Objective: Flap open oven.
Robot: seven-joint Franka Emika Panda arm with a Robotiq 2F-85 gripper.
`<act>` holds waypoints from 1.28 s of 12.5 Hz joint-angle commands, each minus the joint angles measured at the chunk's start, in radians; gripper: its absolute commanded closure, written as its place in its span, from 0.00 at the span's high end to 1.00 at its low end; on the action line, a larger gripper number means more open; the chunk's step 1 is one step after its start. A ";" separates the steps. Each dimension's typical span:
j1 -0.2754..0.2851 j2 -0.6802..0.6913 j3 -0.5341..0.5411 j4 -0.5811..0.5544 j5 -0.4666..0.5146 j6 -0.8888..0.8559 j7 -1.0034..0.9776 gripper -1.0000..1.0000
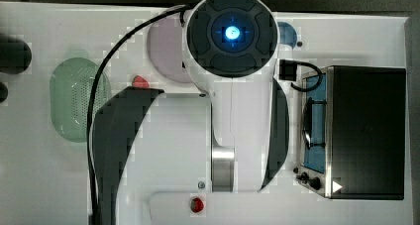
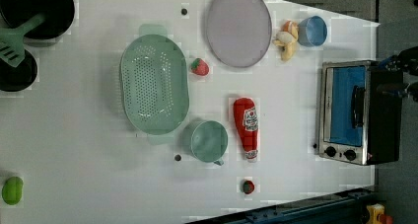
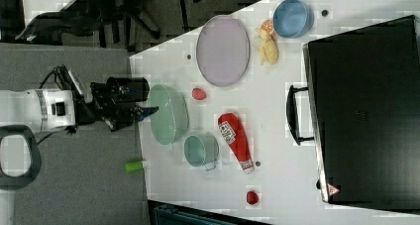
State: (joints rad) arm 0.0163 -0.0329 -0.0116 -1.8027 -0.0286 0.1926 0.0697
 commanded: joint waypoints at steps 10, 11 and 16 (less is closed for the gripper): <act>-0.032 -0.426 -0.055 -0.287 -0.021 -0.164 0.130 0.34; -0.032 -0.422 -0.062 -0.289 -0.021 -0.142 0.129 0.22; -0.048 -0.360 -0.153 -0.343 -0.046 -0.012 -0.227 0.18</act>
State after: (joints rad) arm -0.0037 -0.3882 -0.1259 -2.1406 -0.0662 0.1549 -0.0217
